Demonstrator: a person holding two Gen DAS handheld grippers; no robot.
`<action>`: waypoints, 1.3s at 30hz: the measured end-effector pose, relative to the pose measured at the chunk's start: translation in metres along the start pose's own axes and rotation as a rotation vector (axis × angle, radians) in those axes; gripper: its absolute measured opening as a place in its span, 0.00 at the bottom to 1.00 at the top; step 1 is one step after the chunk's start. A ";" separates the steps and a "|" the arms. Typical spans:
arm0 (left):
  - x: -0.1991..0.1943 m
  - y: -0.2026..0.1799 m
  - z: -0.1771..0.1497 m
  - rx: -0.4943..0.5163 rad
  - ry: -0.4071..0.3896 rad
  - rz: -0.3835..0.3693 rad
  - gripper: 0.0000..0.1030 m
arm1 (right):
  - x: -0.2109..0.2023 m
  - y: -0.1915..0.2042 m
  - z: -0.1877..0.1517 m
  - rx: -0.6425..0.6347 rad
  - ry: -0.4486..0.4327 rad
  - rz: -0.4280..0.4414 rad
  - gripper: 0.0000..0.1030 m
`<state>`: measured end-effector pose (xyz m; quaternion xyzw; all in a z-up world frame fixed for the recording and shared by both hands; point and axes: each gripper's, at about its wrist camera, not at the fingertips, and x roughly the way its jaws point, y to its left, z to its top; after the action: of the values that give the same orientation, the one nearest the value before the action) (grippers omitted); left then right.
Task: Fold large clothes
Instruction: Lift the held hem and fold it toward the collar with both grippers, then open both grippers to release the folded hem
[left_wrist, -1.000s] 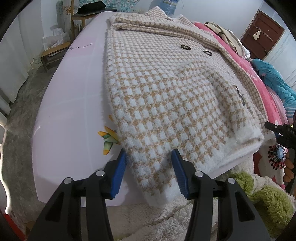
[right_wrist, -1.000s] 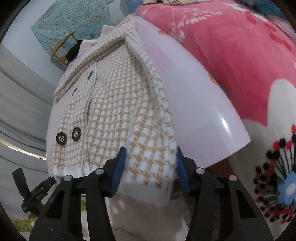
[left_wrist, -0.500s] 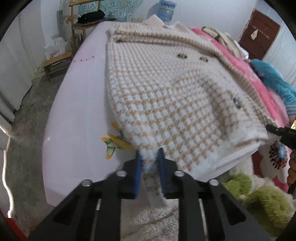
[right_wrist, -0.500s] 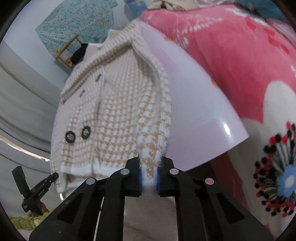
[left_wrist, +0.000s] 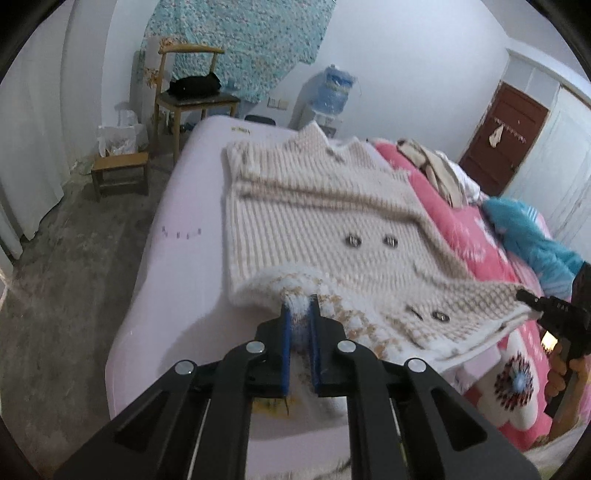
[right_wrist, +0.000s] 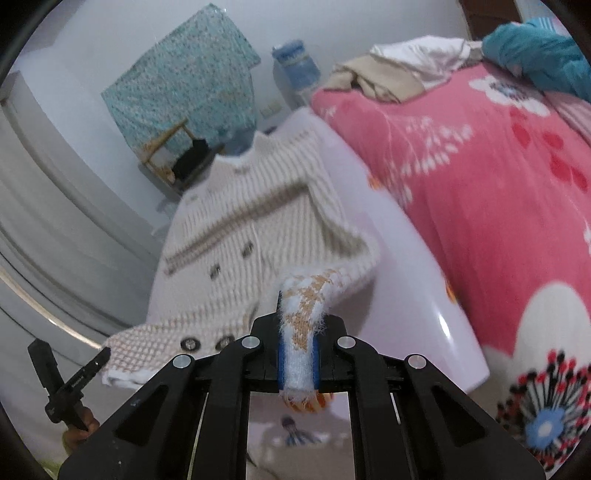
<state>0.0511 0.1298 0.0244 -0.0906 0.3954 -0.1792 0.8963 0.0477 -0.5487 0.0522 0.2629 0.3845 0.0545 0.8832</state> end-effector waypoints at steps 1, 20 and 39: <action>0.004 0.000 0.006 -0.001 -0.003 0.000 0.08 | -0.002 -0.001 0.004 0.000 -0.009 0.005 0.08; 0.122 0.061 0.095 -0.224 0.171 -0.100 0.16 | 0.123 0.025 0.102 -0.030 -0.006 0.002 0.11; 0.106 0.079 0.046 -0.267 0.243 -0.183 0.62 | 0.104 -0.005 0.076 -0.028 -0.017 -0.076 0.71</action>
<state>0.1710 0.1618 -0.0398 -0.2220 0.5111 -0.2156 0.8019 0.1737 -0.5539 0.0252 0.2361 0.3859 0.0238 0.8915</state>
